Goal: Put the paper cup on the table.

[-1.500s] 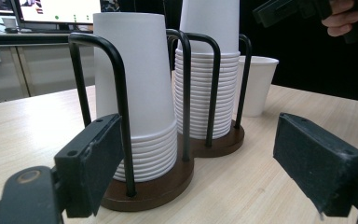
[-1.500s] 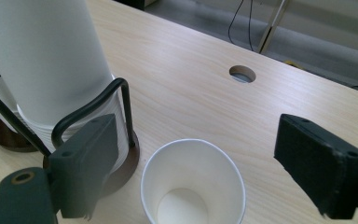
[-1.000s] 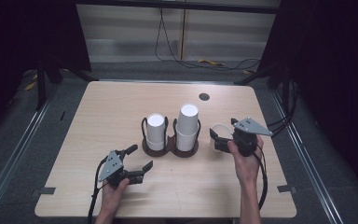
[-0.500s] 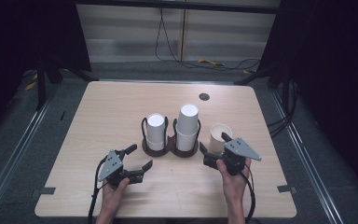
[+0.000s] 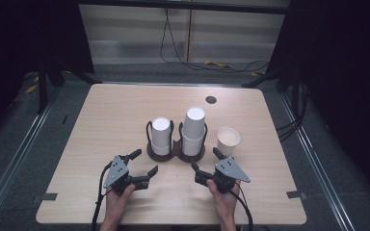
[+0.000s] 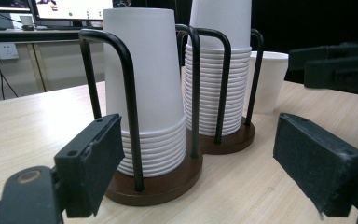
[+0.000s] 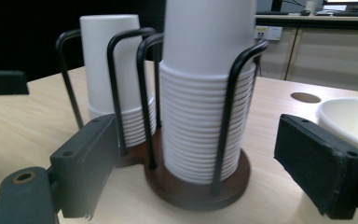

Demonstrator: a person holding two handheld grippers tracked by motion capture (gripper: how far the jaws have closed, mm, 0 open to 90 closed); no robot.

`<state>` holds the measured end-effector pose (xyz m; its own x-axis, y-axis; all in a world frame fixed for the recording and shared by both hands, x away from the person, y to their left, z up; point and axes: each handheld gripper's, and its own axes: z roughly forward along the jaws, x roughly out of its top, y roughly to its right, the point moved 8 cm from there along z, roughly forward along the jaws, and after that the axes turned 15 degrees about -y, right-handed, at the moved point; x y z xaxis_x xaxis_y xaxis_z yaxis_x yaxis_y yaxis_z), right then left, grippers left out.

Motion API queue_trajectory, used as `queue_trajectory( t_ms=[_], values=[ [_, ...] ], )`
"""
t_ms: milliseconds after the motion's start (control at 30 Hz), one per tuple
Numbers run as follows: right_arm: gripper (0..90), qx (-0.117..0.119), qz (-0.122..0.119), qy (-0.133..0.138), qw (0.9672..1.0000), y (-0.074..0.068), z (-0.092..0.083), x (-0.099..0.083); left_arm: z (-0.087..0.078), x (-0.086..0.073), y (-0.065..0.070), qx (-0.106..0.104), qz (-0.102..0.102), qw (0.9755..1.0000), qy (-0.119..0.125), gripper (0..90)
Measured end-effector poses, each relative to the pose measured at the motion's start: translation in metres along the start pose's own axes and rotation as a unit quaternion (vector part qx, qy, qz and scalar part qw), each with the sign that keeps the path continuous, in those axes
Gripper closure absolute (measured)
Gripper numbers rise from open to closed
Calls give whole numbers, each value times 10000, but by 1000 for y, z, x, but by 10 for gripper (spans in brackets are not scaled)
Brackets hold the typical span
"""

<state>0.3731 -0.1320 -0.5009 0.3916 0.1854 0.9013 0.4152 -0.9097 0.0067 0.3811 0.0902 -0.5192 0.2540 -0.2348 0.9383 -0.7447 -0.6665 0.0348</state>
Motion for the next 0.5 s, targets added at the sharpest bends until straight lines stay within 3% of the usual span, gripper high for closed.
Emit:
queue_trajectory(
  t_ms=[167, 300, 500],
  values=[
    [141, -19, -17, 107, 9999, -6, 7, -8, 0, 0, 1, -24, 26, 10000, -2, 158],
    [146, -52, 61, 162, 9998, -4, 9, -11, 0, 0, 1, -10, 96, 9999, -35, 158],
    [152, 27, 128, 174, 9998, -4, 9, -11, 0, 0, 1, -13, 44, 10000, -6, 158]
  ],
)
